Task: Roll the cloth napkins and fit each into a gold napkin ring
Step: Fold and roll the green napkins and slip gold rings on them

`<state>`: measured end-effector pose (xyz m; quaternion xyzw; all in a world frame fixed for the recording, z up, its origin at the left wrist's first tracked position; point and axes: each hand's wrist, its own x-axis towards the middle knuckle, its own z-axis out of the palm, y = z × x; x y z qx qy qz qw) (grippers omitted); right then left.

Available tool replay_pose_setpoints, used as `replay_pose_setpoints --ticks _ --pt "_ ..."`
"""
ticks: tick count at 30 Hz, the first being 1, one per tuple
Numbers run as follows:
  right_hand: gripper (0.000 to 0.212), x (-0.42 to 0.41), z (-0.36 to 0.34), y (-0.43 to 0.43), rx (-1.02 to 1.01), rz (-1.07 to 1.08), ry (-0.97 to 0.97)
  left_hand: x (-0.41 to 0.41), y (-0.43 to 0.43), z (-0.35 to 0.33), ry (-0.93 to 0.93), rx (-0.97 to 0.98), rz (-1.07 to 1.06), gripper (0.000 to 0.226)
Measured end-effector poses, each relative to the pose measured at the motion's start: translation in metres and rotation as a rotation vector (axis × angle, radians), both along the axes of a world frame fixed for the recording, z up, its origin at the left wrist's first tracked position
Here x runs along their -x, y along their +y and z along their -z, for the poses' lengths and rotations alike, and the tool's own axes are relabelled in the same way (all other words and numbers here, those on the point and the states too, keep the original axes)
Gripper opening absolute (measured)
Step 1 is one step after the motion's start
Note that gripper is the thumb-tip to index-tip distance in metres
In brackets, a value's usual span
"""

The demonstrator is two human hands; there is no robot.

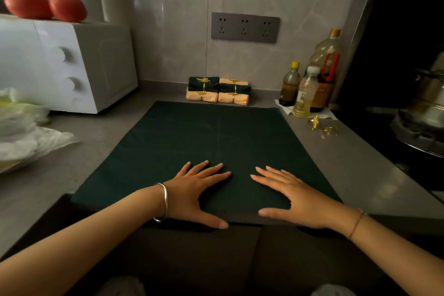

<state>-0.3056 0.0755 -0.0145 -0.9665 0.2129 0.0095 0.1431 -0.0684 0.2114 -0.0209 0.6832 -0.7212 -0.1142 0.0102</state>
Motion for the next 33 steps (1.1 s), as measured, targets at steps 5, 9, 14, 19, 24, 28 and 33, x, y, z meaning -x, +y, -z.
replay_pose_setpoints --ticks 5,9,14,19,24,28,33 --pt "0.063 0.004 -0.002 0.008 0.020 -0.024 -0.072 0.000 0.003 -0.001 0.024 0.028 0.003 0.092" --pt "0.037 0.005 -0.004 0.011 0.012 -0.021 -0.195 -0.001 0.006 -0.004 0.065 0.036 -0.006 0.081" --pt "0.018 0.005 -0.008 0.014 -0.052 0.013 -0.300 -0.001 0.009 -0.009 0.117 0.064 -0.012 0.071" --pt "0.013 0.003 -0.016 0.018 -0.036 0.048 -0.398 -0.008 0.007 -0.014 0.217 0.089 -0.019 0.059" --pt "0.007 0.000 -0.024 0.014 -0.126 0.106 -0.481 -0.020 0.009 -0.028 0.268 0.127 0.011 0.036" --pt "0.006 -0.002 -0.026 0.008 -0.244 0.135 -0.435 -0.030 0.012 -0.029 0.375 0.130 0.020 0.021" --pt "0.006 -0.004 -0.026 0.003 -0.347 0.143 -0.405 -0.034 0.014 -0.027 0.503 0.155 -0.010 0.010"
